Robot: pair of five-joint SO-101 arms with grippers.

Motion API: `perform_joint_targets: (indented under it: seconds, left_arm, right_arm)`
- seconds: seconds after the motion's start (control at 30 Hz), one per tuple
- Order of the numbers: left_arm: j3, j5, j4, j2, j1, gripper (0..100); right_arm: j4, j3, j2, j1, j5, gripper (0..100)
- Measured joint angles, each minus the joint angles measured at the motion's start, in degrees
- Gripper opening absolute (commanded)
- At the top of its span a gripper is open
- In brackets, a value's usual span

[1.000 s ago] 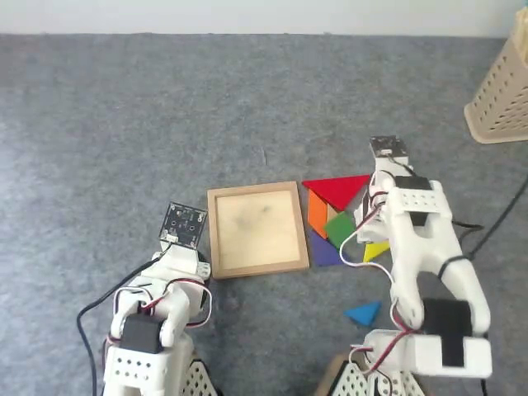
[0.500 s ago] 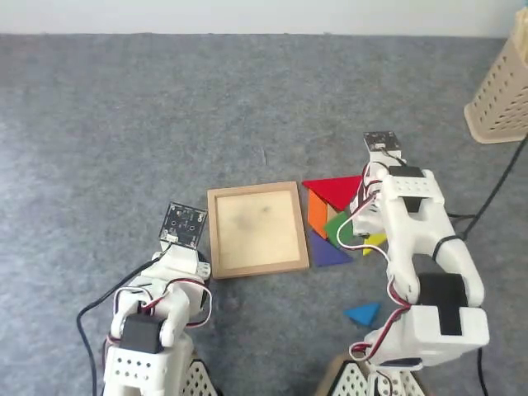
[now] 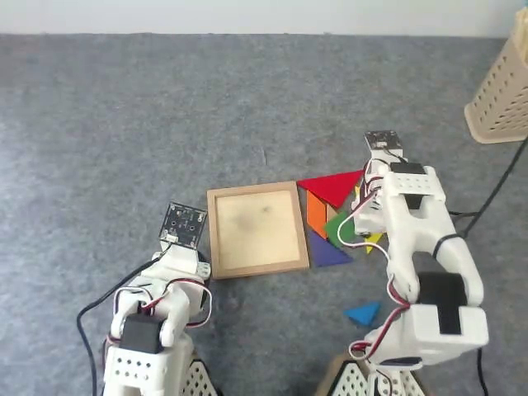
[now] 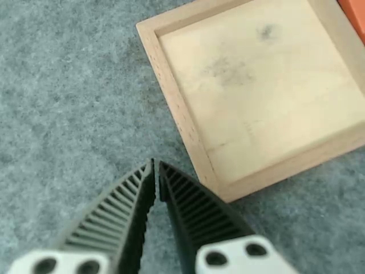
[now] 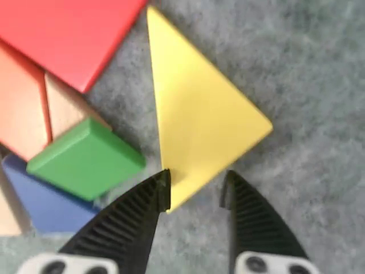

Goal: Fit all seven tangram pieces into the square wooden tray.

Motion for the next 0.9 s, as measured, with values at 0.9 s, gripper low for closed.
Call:
perform_joint_targets:
  seconds: [0.9]
  left_arm:
    - [0.0,0.0,0.0,0.0,0.0,1]
  right_arm:
    - [2.11,-16.79,17.85,-2.9,5.54,29.7]
